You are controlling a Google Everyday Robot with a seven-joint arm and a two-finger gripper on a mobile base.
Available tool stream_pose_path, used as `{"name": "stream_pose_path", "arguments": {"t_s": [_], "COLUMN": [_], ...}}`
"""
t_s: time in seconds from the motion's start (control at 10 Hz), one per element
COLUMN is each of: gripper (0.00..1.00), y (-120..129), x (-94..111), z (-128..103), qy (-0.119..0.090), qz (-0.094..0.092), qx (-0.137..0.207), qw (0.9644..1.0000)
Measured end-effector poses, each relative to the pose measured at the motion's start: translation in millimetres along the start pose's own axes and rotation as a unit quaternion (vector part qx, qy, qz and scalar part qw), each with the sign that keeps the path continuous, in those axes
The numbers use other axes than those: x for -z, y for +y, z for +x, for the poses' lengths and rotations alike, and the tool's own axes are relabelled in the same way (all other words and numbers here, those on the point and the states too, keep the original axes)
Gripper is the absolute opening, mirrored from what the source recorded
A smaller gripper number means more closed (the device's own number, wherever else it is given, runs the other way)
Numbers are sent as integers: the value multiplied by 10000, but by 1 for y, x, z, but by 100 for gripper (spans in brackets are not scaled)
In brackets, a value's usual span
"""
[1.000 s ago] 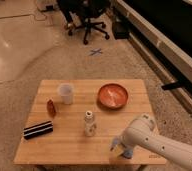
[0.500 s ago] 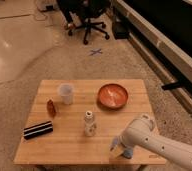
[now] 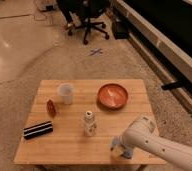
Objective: Place the white sponge in the ceramic cup
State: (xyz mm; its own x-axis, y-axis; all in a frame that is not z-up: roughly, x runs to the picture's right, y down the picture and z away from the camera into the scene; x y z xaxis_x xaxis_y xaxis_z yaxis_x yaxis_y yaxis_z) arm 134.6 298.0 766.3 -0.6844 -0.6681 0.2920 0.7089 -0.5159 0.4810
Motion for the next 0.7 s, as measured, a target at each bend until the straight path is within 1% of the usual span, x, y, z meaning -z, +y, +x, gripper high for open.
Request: {"name": "stream_pose_path", "arguments": {"t_s": [0.3,0.4,0.5,0.6,0.7], "gripper": [20,10,3,0,0], "y": [-1,1,6,17,29], "x": [5,9,16,26,36], "z": [9,15,23,35,48], "qy": [90,145,226,354,484], "qz": [39,50,49,30,0], "qx": [-23,-12,-5,11,24], "qw": [9999,9999,9997,9994,9988]}}
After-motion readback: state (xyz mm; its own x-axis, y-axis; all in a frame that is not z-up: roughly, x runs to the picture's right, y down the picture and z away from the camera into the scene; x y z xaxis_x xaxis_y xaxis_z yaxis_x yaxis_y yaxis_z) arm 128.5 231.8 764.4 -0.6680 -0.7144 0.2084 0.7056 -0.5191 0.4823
